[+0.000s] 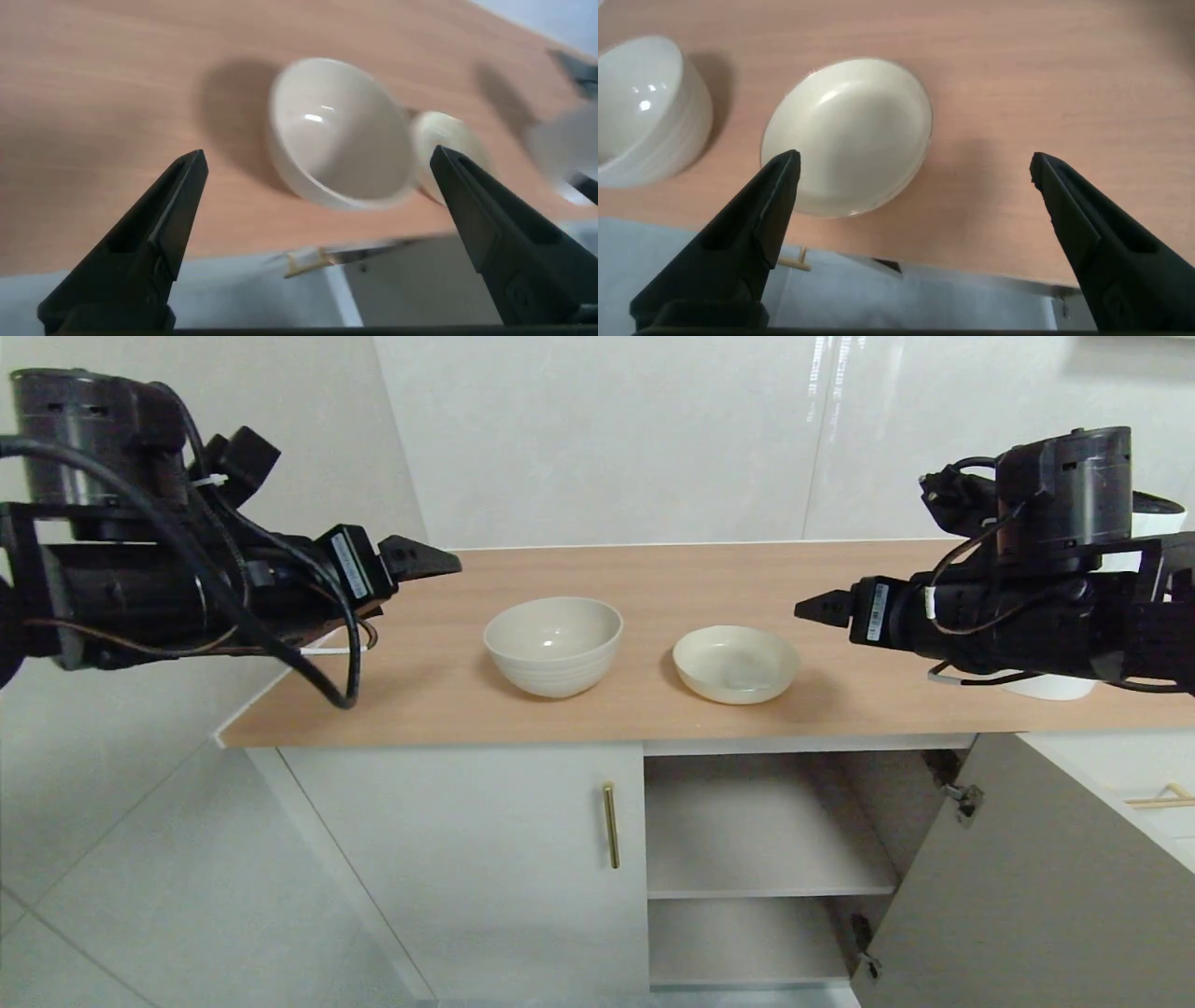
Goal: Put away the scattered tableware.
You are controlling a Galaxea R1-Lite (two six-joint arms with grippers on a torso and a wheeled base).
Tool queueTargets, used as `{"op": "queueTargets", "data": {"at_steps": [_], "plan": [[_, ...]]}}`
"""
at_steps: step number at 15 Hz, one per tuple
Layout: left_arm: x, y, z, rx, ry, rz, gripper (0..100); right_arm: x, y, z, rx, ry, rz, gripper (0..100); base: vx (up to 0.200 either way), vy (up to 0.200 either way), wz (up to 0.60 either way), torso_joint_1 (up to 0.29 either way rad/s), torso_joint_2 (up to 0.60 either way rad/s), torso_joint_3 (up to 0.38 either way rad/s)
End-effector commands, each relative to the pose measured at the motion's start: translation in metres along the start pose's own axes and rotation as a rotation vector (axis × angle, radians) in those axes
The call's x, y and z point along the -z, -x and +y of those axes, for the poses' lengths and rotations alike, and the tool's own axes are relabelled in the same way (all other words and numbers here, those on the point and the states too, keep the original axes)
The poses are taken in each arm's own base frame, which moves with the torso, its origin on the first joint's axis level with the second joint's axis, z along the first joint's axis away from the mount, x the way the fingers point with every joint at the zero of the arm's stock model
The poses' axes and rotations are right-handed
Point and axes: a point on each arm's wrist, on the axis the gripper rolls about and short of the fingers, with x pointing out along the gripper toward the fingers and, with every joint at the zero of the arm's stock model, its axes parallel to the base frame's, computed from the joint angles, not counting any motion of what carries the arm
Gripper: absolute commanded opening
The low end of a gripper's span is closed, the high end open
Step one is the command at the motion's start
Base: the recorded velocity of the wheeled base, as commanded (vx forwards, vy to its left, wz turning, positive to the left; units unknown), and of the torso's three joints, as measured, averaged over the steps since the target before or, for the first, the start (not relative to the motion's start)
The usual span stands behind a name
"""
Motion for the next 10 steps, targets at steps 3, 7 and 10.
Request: {"op": "queueTargets", "data": {"at_steps": [3, 7, 10], "plan": [[0.005, -0.049, -0.003, -0.066, -0.015, 0.023, 100, 0.014, -0.002, 0.006, -0.011, 0.015, 0.043, 100, 0.0, 0.0, 0.0, 0.0, 0.0, 0.0], [0.016, -0.066, 0.001, -0.115, -0.067, 0.052, 100, 0.017, -0.002, 0.006, -0.011, 0.018, 0.051, 100, 0.0, 0.0, 0.0, 0.0, 0.0, 0.0], [0.035, -0.081, -0.008, -0.16, -0.127, 0.083, 100, 0.017, -0.002, 0.006, -0.009, 0.018, 0.05, 100, 0.0, 0.0, 0.0, 0.0, 0.0, 0.0]]}}
